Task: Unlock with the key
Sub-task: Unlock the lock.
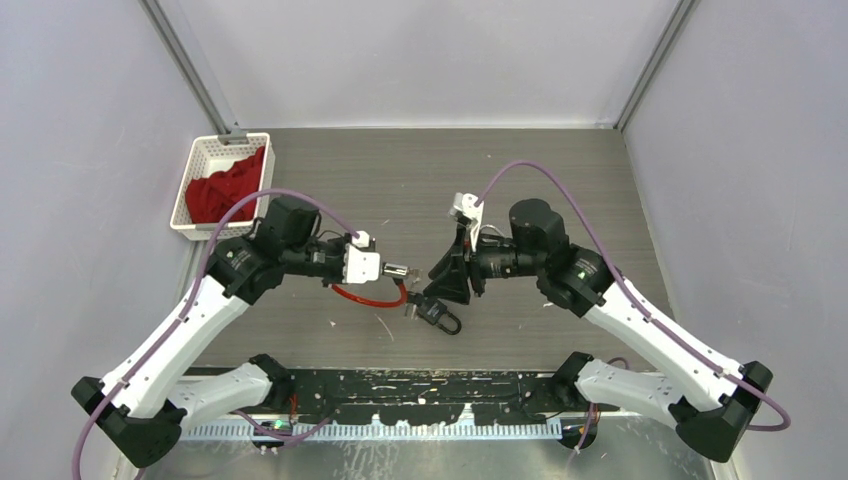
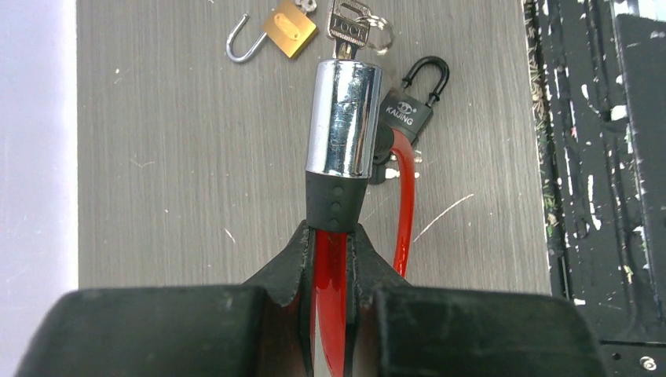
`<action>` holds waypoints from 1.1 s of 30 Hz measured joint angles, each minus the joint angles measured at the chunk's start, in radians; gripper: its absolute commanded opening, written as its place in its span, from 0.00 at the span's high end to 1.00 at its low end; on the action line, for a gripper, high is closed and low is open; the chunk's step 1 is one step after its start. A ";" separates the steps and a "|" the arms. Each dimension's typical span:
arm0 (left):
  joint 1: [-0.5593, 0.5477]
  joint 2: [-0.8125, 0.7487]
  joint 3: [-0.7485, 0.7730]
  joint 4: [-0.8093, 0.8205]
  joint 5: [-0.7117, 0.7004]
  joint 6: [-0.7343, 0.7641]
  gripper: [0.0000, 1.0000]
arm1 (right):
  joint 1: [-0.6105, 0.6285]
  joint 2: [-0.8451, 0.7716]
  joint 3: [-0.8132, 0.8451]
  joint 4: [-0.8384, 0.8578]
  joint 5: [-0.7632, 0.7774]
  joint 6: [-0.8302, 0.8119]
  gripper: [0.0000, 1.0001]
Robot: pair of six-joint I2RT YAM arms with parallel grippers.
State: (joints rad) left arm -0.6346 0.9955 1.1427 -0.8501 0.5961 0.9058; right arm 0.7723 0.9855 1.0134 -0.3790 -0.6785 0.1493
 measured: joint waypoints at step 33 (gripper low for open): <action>0.000 0.002 0.018 -0.042 0.050 -0.069 1.00 | 0.000 0.071 0.000 0.076 0.018 -0.013 0.99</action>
State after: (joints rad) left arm -0.6346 0.9974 1.1610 -0.8921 0.6460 0.8371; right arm 0.7719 1.0565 1.0134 -0.3027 -0.6605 0.1360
